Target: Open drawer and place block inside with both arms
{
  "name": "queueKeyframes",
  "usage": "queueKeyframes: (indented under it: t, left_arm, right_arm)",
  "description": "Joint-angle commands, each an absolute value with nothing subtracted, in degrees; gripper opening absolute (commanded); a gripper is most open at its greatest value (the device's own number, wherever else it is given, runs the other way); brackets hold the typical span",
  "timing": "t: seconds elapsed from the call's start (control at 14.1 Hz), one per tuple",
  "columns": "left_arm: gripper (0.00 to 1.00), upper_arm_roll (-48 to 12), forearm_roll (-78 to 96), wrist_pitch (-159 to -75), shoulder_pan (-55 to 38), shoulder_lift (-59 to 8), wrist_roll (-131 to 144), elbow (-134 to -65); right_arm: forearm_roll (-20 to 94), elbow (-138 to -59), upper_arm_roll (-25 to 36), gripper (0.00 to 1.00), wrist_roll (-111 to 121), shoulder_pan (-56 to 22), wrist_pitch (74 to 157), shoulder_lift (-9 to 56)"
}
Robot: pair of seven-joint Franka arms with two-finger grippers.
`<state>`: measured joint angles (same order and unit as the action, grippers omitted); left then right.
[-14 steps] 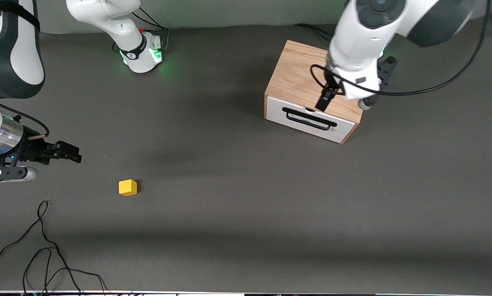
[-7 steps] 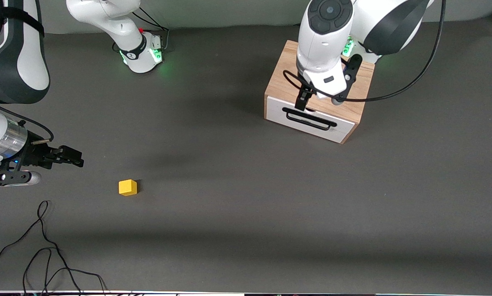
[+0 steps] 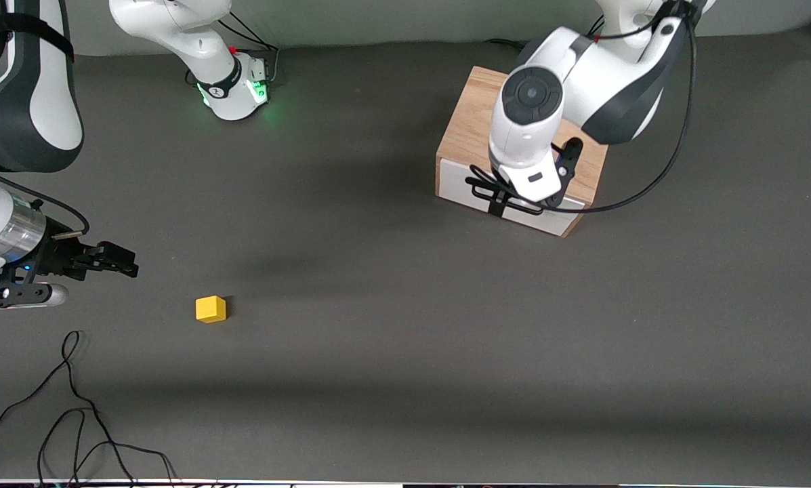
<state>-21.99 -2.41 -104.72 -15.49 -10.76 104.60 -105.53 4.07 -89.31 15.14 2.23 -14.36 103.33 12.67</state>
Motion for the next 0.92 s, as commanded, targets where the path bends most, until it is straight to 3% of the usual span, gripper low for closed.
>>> queueKeyframes:
  t: [0.0, 0.85]
  left_arm:
    - [1.00, -22.1, -5.1, -107.6, -14.7, -14.3, 105.1, -106.8]
    - [1.00, -22.1, -5.9, -111.3, -14.2, -20.5, 105.0, -106.4]
  right_arm:
    - [3.9, -89.5, 15.1, 1.00, 1.8, -14.6, 104.1, 12.7]
    - [4.1, -89.5, 15.1, 1.00, 1.8, -14.5, 104.2, 12.7]
